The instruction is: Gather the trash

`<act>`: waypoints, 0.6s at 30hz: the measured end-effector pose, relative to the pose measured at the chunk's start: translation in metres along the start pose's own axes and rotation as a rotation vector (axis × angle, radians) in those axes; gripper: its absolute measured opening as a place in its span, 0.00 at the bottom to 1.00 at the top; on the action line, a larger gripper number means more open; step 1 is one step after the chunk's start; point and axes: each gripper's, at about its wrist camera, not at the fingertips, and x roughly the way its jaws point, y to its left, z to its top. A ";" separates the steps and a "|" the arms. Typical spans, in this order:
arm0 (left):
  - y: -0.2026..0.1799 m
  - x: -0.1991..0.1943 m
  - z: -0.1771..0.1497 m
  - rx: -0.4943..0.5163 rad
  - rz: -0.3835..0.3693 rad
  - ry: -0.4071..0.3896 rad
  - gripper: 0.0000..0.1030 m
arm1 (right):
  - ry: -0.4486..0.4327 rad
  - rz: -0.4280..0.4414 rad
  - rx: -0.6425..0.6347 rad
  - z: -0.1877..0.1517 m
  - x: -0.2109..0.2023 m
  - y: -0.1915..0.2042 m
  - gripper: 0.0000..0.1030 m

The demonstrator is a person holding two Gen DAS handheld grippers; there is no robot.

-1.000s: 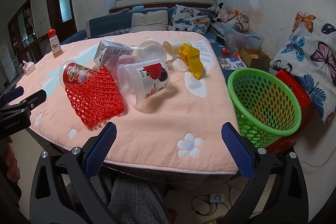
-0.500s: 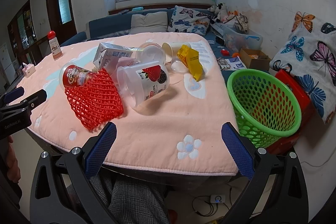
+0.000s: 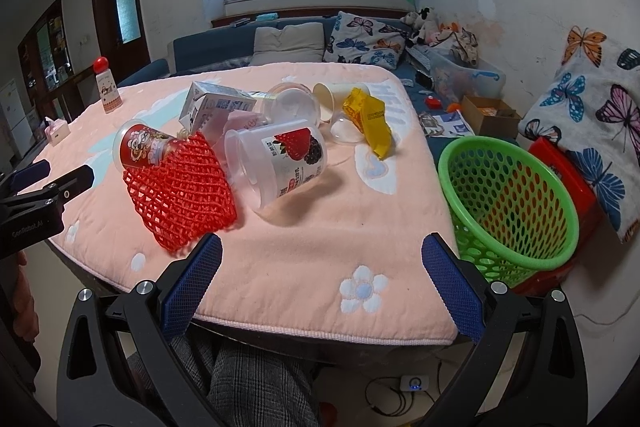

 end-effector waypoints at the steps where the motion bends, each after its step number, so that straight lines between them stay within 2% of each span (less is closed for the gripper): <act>1: 0.001 0.001 0.000 -0.001 0.000 0.001 0.94 | 0.001 0.001 -0.001 0.000 0.001 -0.001 0.96; 18: 0.010 0.028 0.010 -0.024 0.005 0.047 0.94 | 0.036 0.057 -0.002 0.017 0.031 0.001 0.96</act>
